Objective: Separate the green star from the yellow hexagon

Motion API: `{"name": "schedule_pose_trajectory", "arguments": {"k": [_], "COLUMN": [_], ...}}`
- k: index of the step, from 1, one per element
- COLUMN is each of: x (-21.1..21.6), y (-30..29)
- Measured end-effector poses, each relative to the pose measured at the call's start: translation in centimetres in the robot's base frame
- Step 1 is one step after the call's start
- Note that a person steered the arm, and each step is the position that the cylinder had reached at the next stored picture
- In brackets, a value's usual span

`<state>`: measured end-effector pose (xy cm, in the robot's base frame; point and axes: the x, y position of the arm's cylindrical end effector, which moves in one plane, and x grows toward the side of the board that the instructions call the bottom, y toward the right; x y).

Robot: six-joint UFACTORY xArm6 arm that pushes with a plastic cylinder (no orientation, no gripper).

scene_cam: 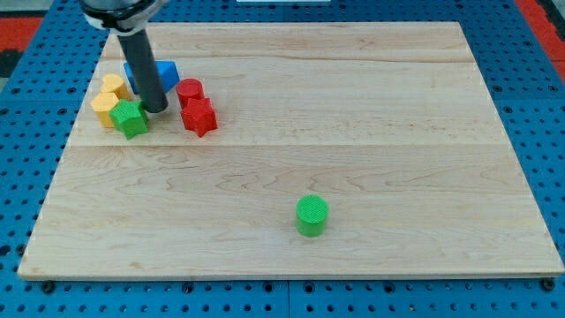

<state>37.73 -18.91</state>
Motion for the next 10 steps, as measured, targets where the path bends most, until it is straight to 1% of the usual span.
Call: {"name": "schedule_pose_trajectory", "arguments": {"k": [1, 2, 3, 5, 6, 7, 8, 9, 10], "x": [0.0, 0.2, 0.2, 0.4, 3.2, 4.6, 5.1, 9.4, 11.7], "y": [-3.3, -3.3, -1.0, -2.2, -2.2, -1.6, 1.4, 2.6, -0.4]}}
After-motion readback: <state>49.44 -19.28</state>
